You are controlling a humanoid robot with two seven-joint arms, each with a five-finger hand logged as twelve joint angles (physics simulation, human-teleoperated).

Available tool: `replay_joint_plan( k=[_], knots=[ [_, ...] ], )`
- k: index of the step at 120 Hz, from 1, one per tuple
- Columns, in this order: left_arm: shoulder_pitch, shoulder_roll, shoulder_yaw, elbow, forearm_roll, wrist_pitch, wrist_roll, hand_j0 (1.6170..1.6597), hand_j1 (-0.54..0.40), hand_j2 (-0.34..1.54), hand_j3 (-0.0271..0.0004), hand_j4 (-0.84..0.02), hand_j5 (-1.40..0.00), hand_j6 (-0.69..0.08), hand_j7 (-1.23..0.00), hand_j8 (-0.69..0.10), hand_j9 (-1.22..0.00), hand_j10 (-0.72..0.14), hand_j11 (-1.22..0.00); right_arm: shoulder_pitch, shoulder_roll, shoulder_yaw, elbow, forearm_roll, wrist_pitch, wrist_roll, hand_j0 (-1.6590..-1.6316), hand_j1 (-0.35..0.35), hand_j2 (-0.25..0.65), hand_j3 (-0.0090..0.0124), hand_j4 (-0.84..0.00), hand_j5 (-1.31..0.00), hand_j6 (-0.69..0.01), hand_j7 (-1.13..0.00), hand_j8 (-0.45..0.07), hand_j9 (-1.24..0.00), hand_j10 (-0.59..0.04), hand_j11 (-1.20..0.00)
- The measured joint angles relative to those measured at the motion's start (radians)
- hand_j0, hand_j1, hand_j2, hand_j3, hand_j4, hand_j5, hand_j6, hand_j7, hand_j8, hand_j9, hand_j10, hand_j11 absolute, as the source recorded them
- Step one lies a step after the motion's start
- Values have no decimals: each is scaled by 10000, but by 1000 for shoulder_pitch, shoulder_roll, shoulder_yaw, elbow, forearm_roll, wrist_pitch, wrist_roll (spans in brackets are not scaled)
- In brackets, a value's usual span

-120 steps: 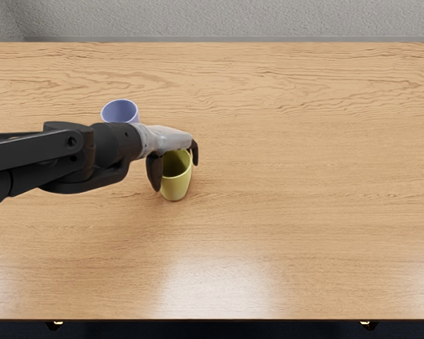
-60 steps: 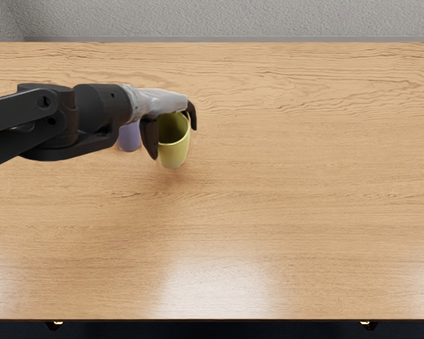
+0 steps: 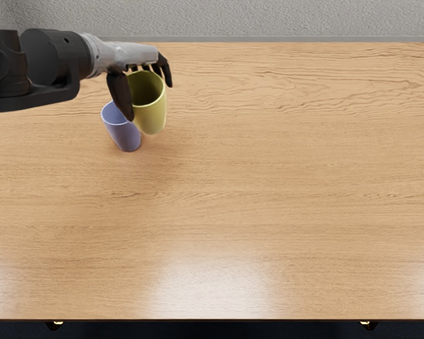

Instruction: Pick up cup and place in cup with left hand

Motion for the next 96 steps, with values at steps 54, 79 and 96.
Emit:
replay_joint_plan(
  k=[54,79,96],
  knots=[
    [-12,-1,-6,139,2,-27,0,16555,-672,470,0,-4375,-5964,-3398,-6066,-3284,-5909,-4405,-5914,0,0,0,0,0,0,0,-16581,-3205,-48,0,-240,-310,-241,-310,-240,-310,-239,-310],
    [-5,-9,7,196,11,-27,0,16555,-708,471,0,-4370,-5990,-3367,-5918,-3291,-5913,-4425,-5913,0,0,0,0,0,0,0,-16581,-3205,-48,0,-239,-309,-240,-309,-239,-309,-238,-309],
    [5,-22,11,217,32,-19,0,16554,-747,487,0,-4350,-6061,-3306,-5983,-3204,-5948,-4425,-5949,0,0,0,0,0,0,0,-16581,-3205,-48,0,-239,-309,-240,-309,-239,-309,-238,-309]
  ],
)
